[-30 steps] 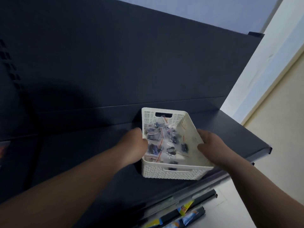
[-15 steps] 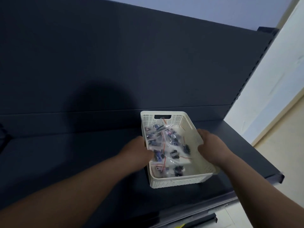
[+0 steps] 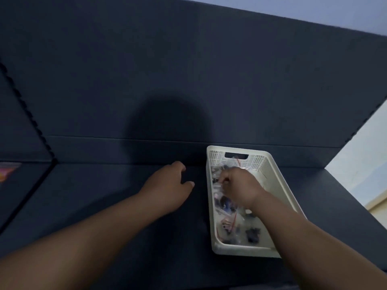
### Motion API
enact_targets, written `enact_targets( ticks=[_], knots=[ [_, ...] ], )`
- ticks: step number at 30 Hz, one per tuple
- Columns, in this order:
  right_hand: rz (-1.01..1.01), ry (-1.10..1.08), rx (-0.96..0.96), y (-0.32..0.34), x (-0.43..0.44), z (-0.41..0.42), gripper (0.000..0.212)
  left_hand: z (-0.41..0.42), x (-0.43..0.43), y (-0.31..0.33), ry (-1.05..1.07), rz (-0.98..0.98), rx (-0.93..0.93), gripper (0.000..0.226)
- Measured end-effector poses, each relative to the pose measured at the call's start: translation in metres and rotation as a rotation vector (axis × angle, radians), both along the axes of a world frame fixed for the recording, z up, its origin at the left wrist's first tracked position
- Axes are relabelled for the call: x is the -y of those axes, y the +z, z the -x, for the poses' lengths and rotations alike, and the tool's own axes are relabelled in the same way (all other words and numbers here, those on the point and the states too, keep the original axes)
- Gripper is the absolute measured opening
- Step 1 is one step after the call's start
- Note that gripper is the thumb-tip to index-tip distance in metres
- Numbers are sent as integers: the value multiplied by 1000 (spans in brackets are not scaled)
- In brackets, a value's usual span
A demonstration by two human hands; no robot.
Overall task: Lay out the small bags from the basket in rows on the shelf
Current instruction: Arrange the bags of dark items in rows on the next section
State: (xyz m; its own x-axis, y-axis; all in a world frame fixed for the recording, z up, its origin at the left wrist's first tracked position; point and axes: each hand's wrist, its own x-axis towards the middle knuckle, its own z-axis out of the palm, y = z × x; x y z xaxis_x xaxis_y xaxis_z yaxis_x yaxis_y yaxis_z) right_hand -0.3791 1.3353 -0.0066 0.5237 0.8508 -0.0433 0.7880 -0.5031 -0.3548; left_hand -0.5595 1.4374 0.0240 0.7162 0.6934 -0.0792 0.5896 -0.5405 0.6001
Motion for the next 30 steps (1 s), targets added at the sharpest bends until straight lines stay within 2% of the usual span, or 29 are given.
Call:
enact_targets(
  ticks=[2,5,9,14,19,20,22,25,30],
  knots=[
    [-113,-61,-94,6,0,-2,23,5,-6,2,-3,8,24,45],
    [-240,-127,-184,16,2,-4,36,10,-14,6,-11,46,88,38],
    [-369,-186,-302,44,9,-1,27,12,-19,15,-33,152,231,28],
    [-447,-75,-562,91,2,32,16,22,-28,33,-114,406,424,28],
    [-404,96,-891,97,-38,90,7,58,-50,43,-183,758,431,53],
    [-380,110,-936,92,-48,101,9,68,-56,41,-183,831,413,49],
    [-333,102,-972,80,-68,123,13,89,-67,35,-169,932,377,28],
    [-293,40,-971,64,-96,156,15,117,-83,22,-62,961,339,6],
    [-299,-77,-1072,44,-129,193,4,153,-107,2,179,976,407,12]
  ],
)
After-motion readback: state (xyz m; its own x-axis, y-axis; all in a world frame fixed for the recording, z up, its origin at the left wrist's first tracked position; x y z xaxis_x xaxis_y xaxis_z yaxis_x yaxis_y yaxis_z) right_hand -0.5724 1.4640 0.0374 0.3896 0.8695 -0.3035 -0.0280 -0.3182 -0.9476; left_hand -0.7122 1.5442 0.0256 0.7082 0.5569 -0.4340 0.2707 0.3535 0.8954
